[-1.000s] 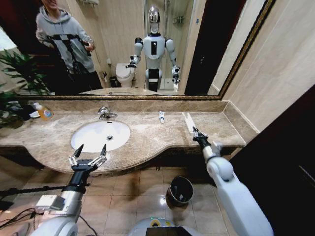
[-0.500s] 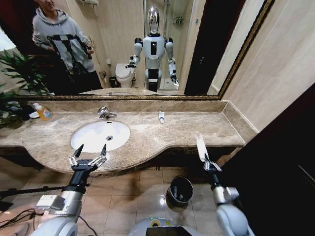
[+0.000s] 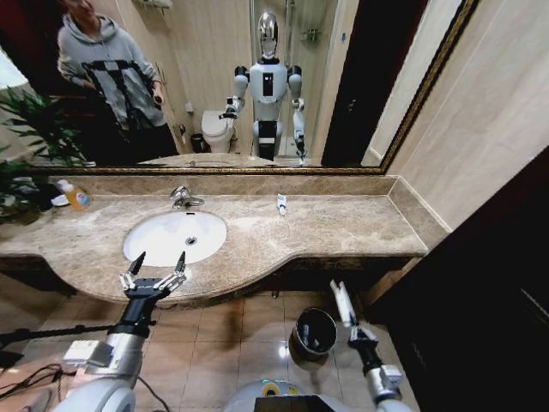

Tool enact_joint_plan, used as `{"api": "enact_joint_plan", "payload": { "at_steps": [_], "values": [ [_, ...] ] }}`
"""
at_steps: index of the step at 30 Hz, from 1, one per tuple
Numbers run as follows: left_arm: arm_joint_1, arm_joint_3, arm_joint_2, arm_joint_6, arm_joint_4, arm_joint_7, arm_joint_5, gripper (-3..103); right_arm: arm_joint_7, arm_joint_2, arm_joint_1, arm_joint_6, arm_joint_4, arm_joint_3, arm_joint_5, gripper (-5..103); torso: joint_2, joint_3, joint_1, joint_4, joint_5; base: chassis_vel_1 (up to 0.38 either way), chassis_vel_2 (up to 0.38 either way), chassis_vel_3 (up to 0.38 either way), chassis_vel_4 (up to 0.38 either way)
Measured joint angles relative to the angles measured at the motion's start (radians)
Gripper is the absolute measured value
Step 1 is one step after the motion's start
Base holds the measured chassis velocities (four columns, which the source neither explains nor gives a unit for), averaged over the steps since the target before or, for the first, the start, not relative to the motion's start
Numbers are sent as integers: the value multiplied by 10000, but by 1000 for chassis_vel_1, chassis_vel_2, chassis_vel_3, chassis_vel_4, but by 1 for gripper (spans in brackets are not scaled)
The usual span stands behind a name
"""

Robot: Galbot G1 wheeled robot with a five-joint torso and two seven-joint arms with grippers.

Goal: Pick up the trash from the sink and place it in the trash bin.

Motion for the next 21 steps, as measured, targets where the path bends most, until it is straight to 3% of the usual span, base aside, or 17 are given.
{"api": "enact_joint_plan", "payload": {
  "at_steps": [2,6,9,16,21],
  "values": [
    [-1,0,0,0,0,0,0,100,-672,-100,1028,-907,-1302,-129,-603,0,0,-1,1,6,5,0,0,0,0],
    [0,-1,0,0,0,-1,0,100,-935,-214,1654,-1661,-2059,-319,-781,0,-1,1,3,5,3,0,0,0,0],
    [0,0,1,0,1,0,0,100,-1275,-298,2638,-2690,-3235,-610,-1432,0,-1,1,3,3,0,0,0,0,0],
    [0,0,0,0,0,0,0,100,-1108,-226,3682,-3371,-4464,-1030,-1878,0,-1,1,3,3,2,0,0,0,0],
    [0,0,0,0,0,0,0,100,-1109,22,4578,-2938,-5823,-1088,-3729,0,-1,1,2,2,1,0,0,0,0]
  ]
}}
